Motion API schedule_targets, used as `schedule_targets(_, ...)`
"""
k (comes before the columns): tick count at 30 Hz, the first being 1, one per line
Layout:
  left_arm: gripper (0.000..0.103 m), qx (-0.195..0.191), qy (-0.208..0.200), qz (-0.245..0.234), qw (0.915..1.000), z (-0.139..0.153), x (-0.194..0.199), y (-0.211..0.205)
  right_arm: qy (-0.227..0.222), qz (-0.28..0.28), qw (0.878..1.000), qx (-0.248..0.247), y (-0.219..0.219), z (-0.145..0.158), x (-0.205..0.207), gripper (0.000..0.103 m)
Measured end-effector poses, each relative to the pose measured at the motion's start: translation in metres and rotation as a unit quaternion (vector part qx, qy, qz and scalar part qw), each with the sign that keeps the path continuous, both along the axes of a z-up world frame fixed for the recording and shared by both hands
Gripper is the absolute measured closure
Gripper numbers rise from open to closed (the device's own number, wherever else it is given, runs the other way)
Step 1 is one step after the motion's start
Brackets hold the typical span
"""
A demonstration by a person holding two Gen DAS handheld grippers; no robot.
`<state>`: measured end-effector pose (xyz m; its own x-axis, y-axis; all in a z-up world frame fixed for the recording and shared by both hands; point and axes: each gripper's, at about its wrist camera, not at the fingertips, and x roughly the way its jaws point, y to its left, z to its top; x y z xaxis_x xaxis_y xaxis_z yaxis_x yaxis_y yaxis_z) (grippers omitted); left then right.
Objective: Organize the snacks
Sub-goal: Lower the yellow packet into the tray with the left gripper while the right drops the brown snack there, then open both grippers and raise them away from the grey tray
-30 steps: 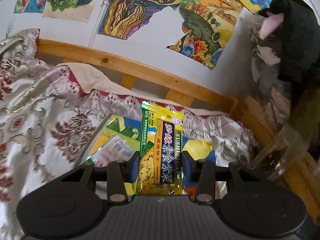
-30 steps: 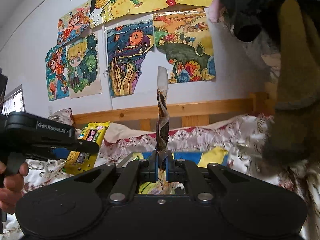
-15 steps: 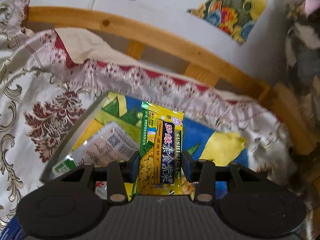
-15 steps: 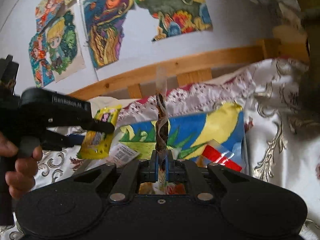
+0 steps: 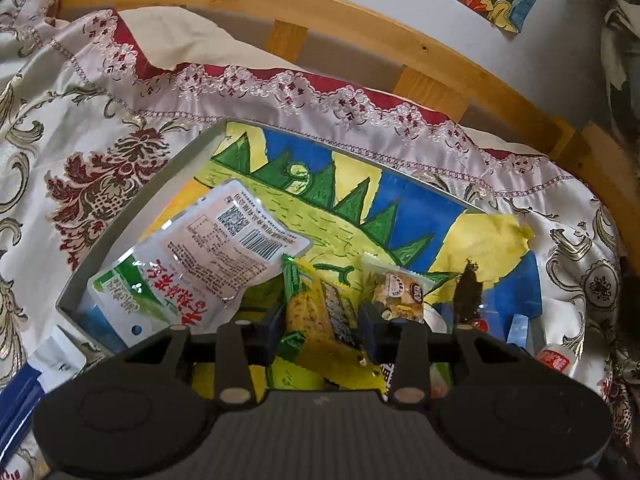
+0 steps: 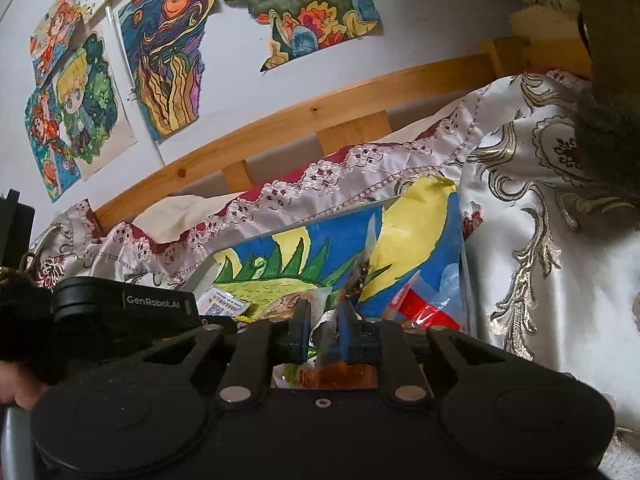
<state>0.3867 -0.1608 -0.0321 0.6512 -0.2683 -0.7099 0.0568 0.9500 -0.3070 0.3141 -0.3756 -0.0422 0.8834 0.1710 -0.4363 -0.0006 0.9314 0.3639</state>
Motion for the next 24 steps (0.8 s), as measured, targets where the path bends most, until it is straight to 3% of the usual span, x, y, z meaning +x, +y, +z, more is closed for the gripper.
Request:
schedule_targets(2,0.057,0.002,0.001,0.000,1.0000,0.002,-0.001,0.000,-0.002,-0.003,1.000,-0.002,-0.001,0.001,-0.001,0.081)
schedule_targets(4,0.048,0.007,-0.003,0.004,1.0000,0.007,-0.004,0.002,-0.007,-0.006,1.000,-0.005,-0.001,0.005,-0.004,0.069)
schedule_targets(8,0.014,0.016,-0.027,0.010,0.9995,0.024,-0.016,0.005,-0.020,-0.012,1.000,-0.012,0.000,0.017,-0.010,0.052)
schedule_targets(11,0.002,0.031,-0.061,0.018,0.9975,0.042,-0.032,0.008,-0.036,-0.020,0.999,-0.018,-0.001,0.031,-0.019,0.037)
schedule_targets(16,0.001,0.058,-0.108,0.024,0.9922,0.070,-0.059,0.016,-0.065,-0.033,0.997,-0.019,-0.004,0.060,-0.040,0.019)
schedule_targets(21,0.001,0.052,-0.154,0.047,0.9856,0.097,-0.094,0.029,-0.096,-0.024,0.995,-0.027,0.002,0.091,-0.064,0.001)
schedule_targets(24,0.001,0.040,-0.179,0.061,0.9812,0.108,-0.116,0.038,-0.108,-0.006,0.993,-0.037,0.011,0.108,-0.079,0.001)
